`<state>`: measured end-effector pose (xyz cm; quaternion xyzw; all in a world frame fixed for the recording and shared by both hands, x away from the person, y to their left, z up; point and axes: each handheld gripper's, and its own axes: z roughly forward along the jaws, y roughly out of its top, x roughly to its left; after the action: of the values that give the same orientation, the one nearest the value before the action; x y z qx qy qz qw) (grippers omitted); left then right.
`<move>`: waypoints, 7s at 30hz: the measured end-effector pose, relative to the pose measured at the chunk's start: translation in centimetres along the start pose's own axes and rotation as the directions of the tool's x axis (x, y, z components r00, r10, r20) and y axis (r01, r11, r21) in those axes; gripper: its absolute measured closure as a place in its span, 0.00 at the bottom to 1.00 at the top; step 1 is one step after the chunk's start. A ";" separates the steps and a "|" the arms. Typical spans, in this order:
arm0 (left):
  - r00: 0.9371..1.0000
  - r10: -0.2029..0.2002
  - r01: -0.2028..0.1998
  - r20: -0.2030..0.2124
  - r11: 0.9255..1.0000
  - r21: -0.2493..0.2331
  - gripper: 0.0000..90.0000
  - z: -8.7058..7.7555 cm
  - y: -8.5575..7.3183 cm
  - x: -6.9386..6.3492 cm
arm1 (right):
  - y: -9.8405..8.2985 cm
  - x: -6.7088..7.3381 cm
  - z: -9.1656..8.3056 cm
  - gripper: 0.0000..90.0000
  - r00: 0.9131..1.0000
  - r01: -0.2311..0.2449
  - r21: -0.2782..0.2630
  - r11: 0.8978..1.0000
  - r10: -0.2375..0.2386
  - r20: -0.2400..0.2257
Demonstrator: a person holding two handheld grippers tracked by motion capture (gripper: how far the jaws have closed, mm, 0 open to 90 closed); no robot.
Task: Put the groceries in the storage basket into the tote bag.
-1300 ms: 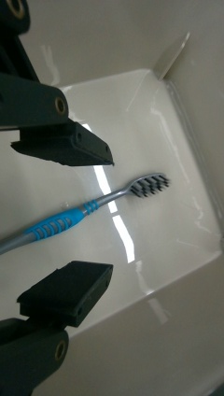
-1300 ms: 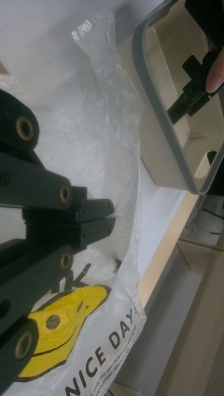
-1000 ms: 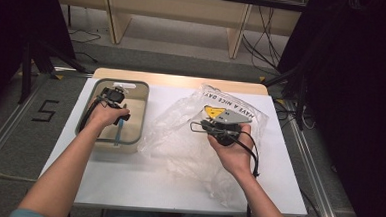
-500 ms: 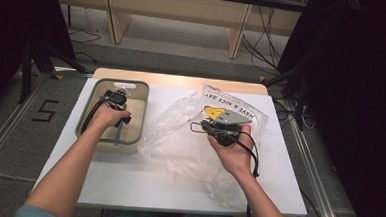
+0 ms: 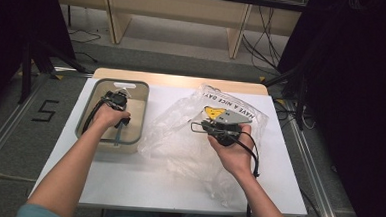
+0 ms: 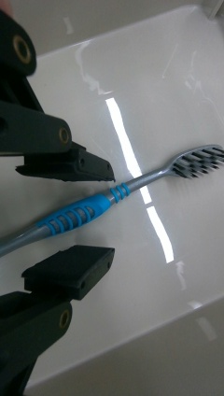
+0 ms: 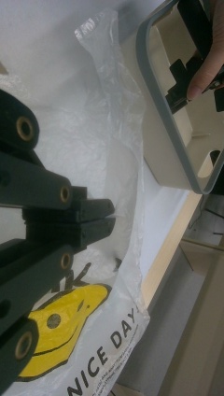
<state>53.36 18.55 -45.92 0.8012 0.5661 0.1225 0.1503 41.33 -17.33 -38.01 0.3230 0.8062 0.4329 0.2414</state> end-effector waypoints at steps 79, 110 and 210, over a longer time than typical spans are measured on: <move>0.999 -0.032 0.033 0.010 0.996 -0.080 0.88 -1.4 0.1 1.1 | 0.0 0.2 0.1 1.00 1.000 0.002 -0.003 1.000 -0.002 0.008; 0.999 -0.042 0.044 0.013 0.977 -0.207 0.88 -4.6 0.0 1.7 | 0.0 0.4 0.2 1.00 1.000 0.004 -0.002 1.000 -0.004 0.009; 0.990 0.127 -0.091 0.054 0.896 -0.434 0.88 -13.1 -2.4 -2.7 | -0.2 0.2 0.3 1.00 1.000 -0.002 -0.001 1.000 0.002 0.011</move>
<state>45.57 18.06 -34.77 0.7829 0.4728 0.2200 0.3392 41.31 -17.08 -38.41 0.3263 0.8042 0.4319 0.2457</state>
